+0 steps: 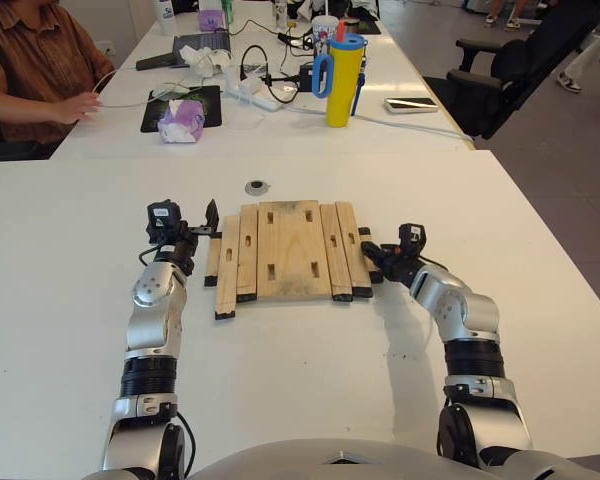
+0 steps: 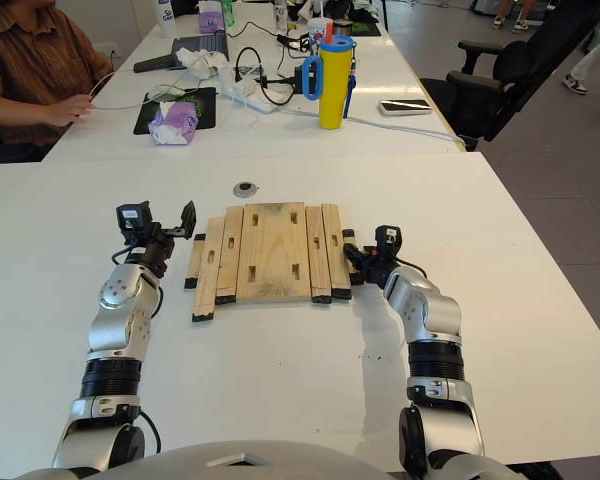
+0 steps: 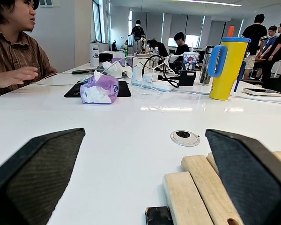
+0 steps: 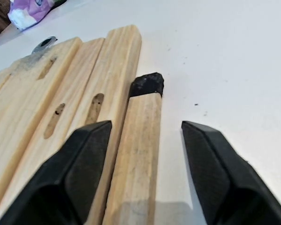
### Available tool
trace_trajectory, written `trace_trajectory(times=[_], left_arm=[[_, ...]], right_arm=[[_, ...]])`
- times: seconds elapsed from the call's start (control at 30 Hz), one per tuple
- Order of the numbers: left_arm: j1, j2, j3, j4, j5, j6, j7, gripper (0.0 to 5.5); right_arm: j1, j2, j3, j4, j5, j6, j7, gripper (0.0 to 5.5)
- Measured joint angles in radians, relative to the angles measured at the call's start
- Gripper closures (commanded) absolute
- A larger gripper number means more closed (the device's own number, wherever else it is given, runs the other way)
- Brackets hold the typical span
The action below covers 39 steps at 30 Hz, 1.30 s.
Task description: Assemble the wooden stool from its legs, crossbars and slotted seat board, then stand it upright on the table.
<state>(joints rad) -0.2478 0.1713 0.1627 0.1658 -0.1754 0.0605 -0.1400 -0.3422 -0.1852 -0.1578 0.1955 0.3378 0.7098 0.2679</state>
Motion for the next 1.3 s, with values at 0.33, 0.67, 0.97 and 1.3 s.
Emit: trace_trajectory(times=[0.33,0.67,0.97,1.3], left_arm=[[0.005,-0.002,0.001,-0.005,0.0,0.0,0.006,0.73],[0.012,-0.004,0.0,-0.01,0.0,-0.001,0.008,0.73],[0.015,-0.006,0.0,-0.017,0.0,-0.002,0.009,0.73],[0.019,-0.01,0.002,-0.023,0.0,-0.002,0.018,0.73]], right_arm=[[-0.002,-0.018,-0.021,-0.018,0.041,0.06,0.01,2.72],[-0.018,0.016,-0.111,0.002,0.114,0.104,-0.031,2.72],[0.005,-0.024,-0.034,-0.014,0.065,0.076,-0.009,2.72],[0.023,-0.068,0.031,-0.036,0.023,0.064,0.025,2.72]])
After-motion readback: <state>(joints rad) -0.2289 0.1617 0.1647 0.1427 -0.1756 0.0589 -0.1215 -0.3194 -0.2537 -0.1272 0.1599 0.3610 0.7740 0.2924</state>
